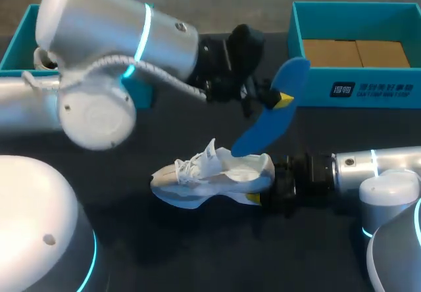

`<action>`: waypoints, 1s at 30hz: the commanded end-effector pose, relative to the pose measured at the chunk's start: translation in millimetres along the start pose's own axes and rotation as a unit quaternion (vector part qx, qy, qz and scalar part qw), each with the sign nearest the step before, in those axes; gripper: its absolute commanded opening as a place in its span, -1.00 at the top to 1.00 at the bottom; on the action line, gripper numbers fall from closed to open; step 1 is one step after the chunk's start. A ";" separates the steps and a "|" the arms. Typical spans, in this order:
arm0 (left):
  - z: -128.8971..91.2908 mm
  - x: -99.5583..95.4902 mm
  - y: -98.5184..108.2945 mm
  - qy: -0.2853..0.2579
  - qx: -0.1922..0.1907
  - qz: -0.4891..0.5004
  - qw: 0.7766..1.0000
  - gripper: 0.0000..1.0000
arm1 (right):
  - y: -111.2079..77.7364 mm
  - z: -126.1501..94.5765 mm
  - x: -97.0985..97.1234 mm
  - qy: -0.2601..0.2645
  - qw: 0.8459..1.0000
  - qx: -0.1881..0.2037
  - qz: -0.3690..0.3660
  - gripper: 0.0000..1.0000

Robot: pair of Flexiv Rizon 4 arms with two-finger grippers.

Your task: Take the shoe out of the shoebox, open the shoe tongue, remove and reinsert the insole, then place the shoe into the shoebox

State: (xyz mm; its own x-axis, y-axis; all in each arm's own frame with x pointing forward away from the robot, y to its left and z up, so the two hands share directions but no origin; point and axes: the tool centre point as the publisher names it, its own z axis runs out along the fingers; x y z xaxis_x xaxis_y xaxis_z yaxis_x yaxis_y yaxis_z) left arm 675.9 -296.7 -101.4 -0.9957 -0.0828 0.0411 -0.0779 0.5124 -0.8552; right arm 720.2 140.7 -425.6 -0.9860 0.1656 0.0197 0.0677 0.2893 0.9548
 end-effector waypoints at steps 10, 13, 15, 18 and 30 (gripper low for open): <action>-58.6 -3.2 -14.8 0.324 0.017 0.018 0.946 1.00 | 0.9 2.0 0.1 0.000 1.000 0.003 0.000 1.00; -65.4 -3.0 -19.6 0.322 0.025 0.021 0.946 1.00 | 0.9 2.0 0.1 0.000 1.000 0.003 0.000 1.00; -70.0 -1.9 -23.5 0.316 0.031 0.023 0.948 1.00 | 0.9 2.0 0.1 0.000 1.000 0.003 0.000 1.00; -76.8 0.9 -30.1 0.294 0.043 0.018 0.955 1.00 | 0.9 2.0 0.1 0.000 1.000 0.003 0.000 1.00; -109.3 16.9 -72.3 0.125 0.091 -0.052 0.987 1.00 | 0.9 2.0 0.1 0.000 1.000 0.003 0.000 1.00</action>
State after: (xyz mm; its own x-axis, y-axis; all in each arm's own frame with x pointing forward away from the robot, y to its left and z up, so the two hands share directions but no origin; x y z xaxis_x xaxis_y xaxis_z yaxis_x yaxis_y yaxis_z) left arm 674.6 -245.0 8.4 -0.8770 0.4023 0.2629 -0.1261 0.3354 -0.9336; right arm 720.2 140.7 -425.5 -0.9860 0.1656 0.0197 0.0676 0.2893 0.9548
